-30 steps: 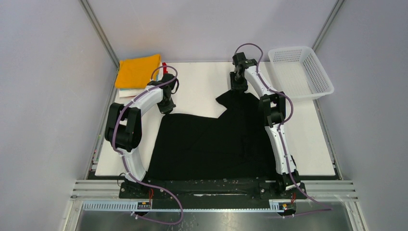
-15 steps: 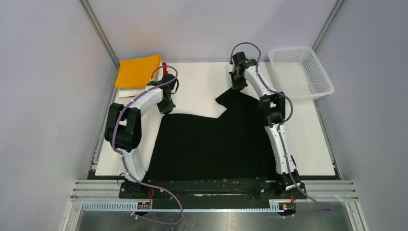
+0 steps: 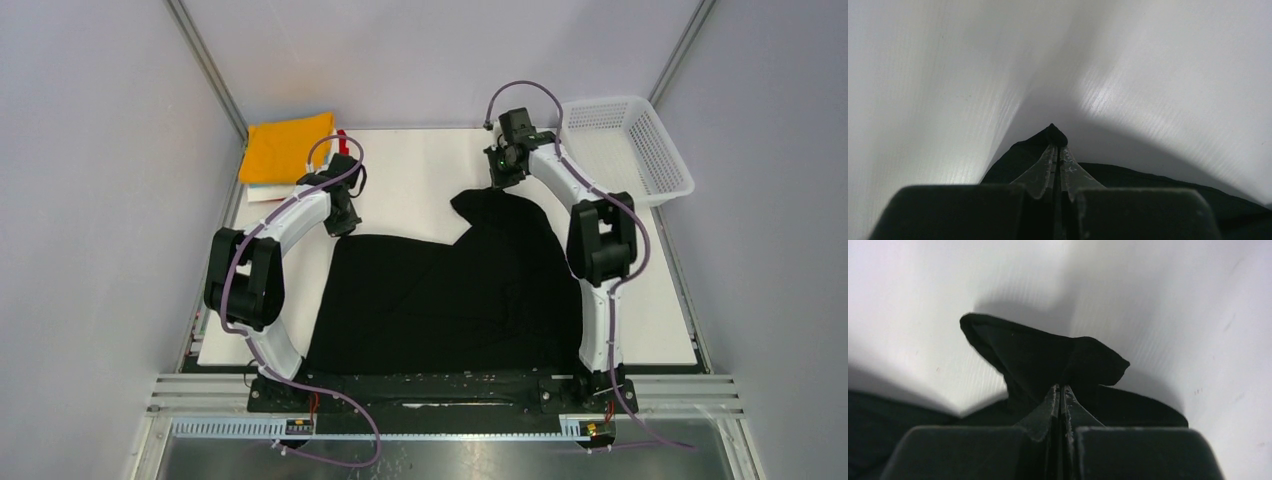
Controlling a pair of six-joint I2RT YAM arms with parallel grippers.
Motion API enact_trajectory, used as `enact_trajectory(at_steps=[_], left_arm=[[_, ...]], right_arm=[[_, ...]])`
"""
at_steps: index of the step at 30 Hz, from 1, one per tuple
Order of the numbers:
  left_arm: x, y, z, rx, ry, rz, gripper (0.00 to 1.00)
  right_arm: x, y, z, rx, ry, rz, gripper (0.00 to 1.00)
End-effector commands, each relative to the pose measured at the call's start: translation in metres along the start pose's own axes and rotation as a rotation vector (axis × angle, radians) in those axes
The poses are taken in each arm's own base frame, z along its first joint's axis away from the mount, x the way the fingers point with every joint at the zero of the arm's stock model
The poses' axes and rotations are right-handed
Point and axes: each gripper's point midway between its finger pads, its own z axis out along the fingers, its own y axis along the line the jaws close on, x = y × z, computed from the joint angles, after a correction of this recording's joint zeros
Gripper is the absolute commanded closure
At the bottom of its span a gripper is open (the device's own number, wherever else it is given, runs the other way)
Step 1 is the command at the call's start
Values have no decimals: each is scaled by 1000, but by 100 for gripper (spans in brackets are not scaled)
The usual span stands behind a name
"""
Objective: Fold and stack the t-shirts
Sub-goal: Grab the side of the flattened tshirt furthest away from the robot with both arms, then fold the other side of the tshirt into a rectangle
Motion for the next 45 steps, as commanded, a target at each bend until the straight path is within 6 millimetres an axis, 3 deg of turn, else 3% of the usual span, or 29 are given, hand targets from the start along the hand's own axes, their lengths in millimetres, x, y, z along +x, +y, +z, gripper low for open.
enact_trajectory(at_steps=[1, 5, 14, 21, 28, 34, 41, 45], left_arm=[[-6, -1, -12, 44, -42, -18, 100], [1, 7, -16, 46, -47, -29, 100], [23, 20, -24, 74, -45, -54, 100], [35, 42, -40, 66, -99, -106, 100], [41, 55, -57, 93, -144, -156, 100], [52, 62, -56, 89, -140, -164, 100], [64, 75, -55, 58, -131, -175, 100], [76, 83, -49, 36, -117, -181, 100]], right_arm=[[-11, 17, -39, -62, -140, -31, 100], [23, 21, -56, -34, -94, -49, 100], [112, 15, -133, 142, -78, -2, 100], [183, -1, -183, 285, -22, 46, 100], [224, -11, -230, 324, -39, 125, 100], [226, 10, -237, 215, -31, 181, 100], [265, 2, -256, 296, 16, 362, 100], [297, 9, -247, 272, 100, 426, 100]])
